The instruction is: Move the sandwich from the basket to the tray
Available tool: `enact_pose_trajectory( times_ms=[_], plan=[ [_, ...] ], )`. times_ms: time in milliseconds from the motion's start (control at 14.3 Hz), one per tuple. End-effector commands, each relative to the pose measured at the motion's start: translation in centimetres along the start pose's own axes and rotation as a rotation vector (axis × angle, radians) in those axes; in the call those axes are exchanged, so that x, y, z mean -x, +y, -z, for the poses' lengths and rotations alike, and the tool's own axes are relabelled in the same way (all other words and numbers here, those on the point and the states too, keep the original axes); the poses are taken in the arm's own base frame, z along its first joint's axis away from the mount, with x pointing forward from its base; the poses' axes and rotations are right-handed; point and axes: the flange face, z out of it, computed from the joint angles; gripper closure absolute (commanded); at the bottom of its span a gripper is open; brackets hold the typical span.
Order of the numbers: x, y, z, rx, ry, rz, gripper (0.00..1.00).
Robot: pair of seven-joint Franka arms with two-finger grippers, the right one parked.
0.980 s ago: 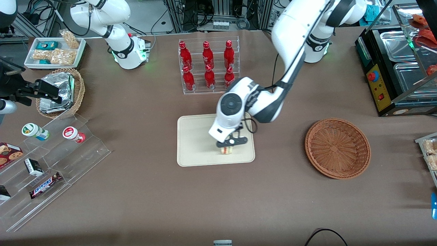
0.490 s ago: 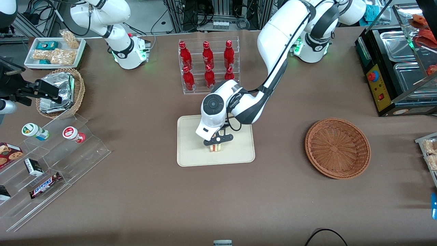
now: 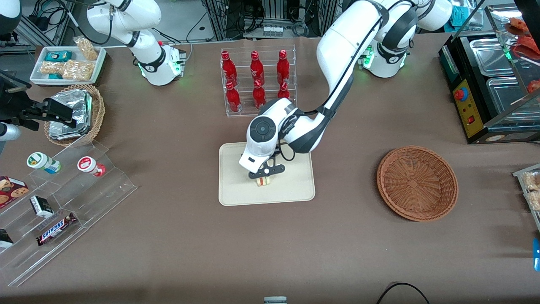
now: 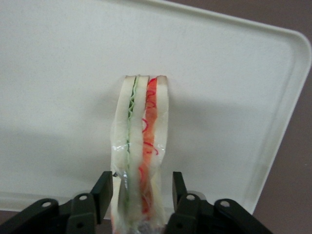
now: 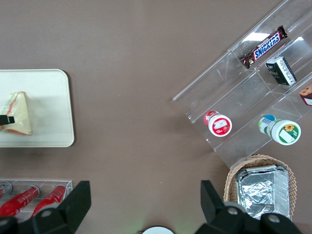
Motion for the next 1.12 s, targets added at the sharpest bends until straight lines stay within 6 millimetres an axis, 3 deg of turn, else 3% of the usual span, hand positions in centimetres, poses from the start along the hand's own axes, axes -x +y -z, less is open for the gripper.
enact_pose_trajectory(
  times_ms=[0, 140, 210, 350, 490, 630, 840, 1050],
  plan=[
    [0.3, -0.7, 5.1, -0.063, 0.076, -0.054, 0.0],
    [0.1, -2.5, 8.7, -0.149, 0.098, -0.06, 0.0],
    [-1.2, -5.1, 9.9, -0.182, 0.066, -0.007, 0.0],
    [-2.3, -7.0, 10.6, -0.191, 0.064, 0.013, 0.0],
    [-5.8, -10.6, 11.8, -0.196, 0.063, 0.07, 0.0],
    [-7.9, -14.8, 13.6, -0.2, 0.044, 0.033, 0.0],
    [-10.2, -22.7, 16.7, -0.202, 0.014, -0.031, 0.0],
    [-10.1, -28.9, 20.8, -0.198, 0.006, -0.09, 0.0]
  ],
)
